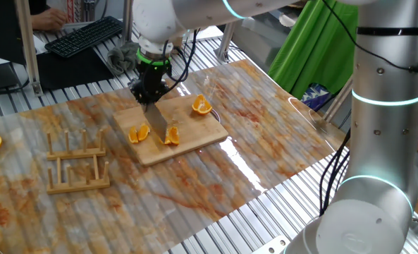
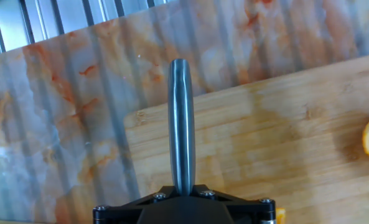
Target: Chop the orange
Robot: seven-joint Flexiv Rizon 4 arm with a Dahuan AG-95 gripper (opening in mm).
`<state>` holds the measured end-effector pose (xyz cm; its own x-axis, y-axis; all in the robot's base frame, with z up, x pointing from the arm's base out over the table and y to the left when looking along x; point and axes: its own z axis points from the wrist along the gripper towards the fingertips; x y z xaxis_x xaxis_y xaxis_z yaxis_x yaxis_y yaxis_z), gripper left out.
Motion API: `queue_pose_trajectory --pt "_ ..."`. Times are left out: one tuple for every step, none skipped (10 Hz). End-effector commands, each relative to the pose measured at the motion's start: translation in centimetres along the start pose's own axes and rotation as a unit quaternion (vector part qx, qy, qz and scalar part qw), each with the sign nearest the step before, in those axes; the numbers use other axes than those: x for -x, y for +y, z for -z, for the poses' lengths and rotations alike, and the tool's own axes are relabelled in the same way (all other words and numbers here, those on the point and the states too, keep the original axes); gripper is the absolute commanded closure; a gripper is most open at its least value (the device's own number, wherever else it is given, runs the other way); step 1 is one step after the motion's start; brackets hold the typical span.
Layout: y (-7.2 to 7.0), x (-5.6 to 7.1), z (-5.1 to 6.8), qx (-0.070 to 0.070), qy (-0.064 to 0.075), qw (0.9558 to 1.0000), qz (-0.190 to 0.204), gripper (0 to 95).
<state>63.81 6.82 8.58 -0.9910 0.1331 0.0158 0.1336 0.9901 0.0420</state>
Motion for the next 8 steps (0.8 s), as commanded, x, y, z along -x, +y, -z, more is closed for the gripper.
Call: queue_pose_trajectory --pt "-1.0 0.4 0.0 0.0 -0.001 0.9999 0.011 95.0" --pt "-1.4 0.6 -0.1 0.001 -0.001 0.9999 0.015 95.0" --pt "-1.8 0.8 -0.2 0.001 -0.001 0.9998 0.019 95.0" --pt "-2.1 1.0 -0.4 0.003 -0.001 0.9998 0.02 95.0" --pt "-2.3 1.2 -0.5 0.003 -0.001 0.9997 0.023 95.0" --pt "-2.6 1.4 -0.5 0.001 -0.001 0.9996 0.027 95.0" --pt "-2.9 1.7 -0.5 0.003 0.0 0.9996 0.027 95.0" --pt "-3.6 2.3 -0.7 0.004 0.002 0.9996 0.029 95.0"
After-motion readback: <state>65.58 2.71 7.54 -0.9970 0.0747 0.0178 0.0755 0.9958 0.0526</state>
